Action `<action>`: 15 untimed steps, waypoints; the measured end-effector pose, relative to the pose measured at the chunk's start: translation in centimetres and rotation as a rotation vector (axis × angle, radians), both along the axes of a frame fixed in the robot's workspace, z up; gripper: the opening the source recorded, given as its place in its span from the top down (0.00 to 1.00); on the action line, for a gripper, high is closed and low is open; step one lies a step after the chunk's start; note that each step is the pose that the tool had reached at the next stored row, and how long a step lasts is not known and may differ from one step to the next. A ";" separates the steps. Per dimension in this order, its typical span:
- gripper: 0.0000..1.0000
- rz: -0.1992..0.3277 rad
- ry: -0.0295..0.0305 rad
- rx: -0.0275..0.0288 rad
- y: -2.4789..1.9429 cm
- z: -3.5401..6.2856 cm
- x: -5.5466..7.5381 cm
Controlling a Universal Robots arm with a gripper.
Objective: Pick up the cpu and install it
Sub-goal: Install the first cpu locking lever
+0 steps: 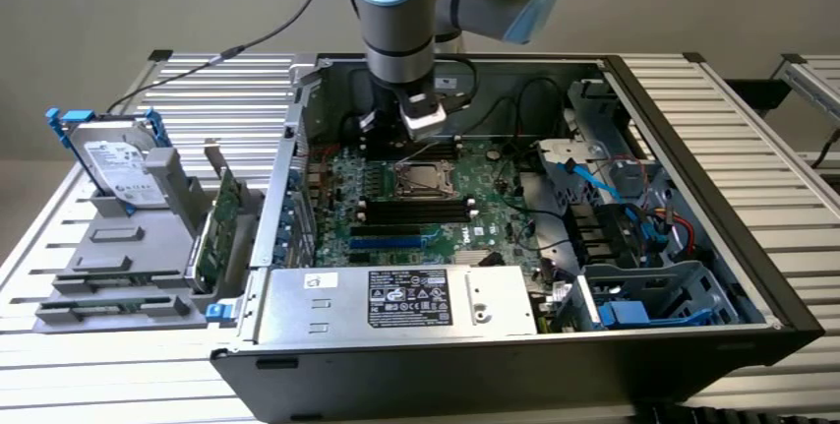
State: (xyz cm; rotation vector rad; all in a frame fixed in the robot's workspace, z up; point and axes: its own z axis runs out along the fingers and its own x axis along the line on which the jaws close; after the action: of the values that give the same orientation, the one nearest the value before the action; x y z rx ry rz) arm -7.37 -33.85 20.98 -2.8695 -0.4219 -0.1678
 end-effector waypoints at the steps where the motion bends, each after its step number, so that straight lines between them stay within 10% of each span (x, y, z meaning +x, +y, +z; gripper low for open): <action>1: 0.89 0.000 -0.0001 0.0001 0.00 -0.01 0.1; 15: 0.89 0.000 0.0000 -0.0001 -0.01 -0.19 1.1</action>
State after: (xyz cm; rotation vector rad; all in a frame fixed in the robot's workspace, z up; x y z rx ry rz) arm -6.28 -33.87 20.79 -2.8695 -0.4220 -0.1679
